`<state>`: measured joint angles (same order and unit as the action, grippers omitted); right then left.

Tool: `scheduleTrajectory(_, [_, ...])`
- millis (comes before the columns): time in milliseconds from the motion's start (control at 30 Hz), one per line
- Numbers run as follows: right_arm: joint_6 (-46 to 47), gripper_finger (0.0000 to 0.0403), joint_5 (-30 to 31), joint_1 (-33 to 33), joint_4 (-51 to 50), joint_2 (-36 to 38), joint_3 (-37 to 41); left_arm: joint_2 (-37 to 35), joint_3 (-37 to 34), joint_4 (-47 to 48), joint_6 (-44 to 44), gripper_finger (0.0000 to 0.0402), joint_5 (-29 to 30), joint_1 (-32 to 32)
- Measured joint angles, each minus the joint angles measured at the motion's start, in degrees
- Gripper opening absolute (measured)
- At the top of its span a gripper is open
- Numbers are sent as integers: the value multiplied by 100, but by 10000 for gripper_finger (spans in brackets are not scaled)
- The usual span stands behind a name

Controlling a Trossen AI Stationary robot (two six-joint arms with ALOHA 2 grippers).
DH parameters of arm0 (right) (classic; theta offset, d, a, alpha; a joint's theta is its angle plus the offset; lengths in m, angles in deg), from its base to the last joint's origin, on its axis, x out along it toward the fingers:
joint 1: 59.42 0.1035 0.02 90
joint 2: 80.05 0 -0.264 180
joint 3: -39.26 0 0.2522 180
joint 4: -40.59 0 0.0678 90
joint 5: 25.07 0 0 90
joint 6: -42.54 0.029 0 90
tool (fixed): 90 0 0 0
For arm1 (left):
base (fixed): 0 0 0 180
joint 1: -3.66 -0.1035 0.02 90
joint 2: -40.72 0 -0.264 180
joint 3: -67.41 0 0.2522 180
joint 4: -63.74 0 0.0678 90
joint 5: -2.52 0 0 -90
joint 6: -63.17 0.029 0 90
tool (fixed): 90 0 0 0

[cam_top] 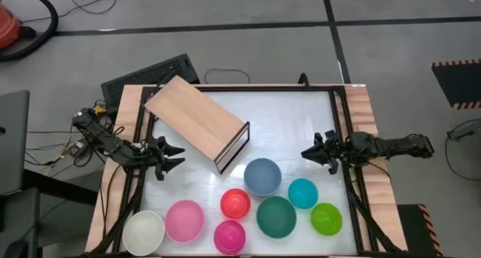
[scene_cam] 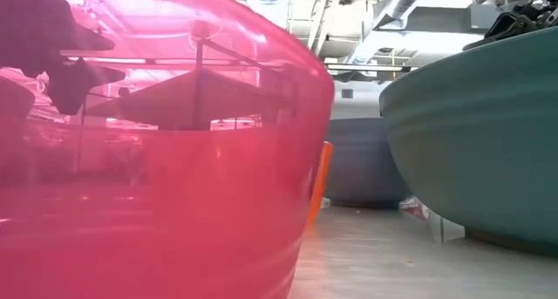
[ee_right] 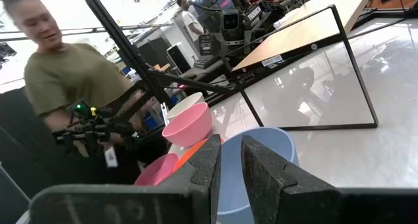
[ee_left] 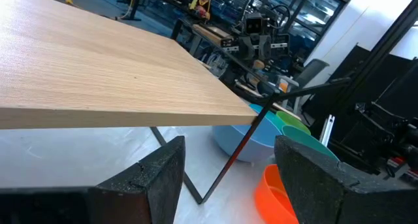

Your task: Place and stack bowls onto a shelf

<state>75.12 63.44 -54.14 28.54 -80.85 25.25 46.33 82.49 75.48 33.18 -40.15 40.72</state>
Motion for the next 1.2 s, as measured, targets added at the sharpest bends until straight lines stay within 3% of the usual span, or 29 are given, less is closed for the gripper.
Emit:
scheduleTrajectory(533, [0, 87, 0, -1, 2, 1, -1, 1, 0, 0, 57, 222, 5, -3])
scheduleTrajectory(700, [-2, 87, 0, 0, 2, 0, -2, 2, 0, 24, 422, 222, 371, -100])
scheduleTrajectory(833, [-81, 87, 2, -2, 0, 2, 0, 2, 0, 20, -81, 222, 278, -111])
scheduleTrajectory(1033, [-296, 87, 177, -9, -2, 0, 0, 2, 0, -91, -250, 222, 592, -114])
scheduleTrajectory(1200, [-215, 87, 365, -28, 131, 0, 0, 2, -4, -1003, -1316, 222, 512, -116])
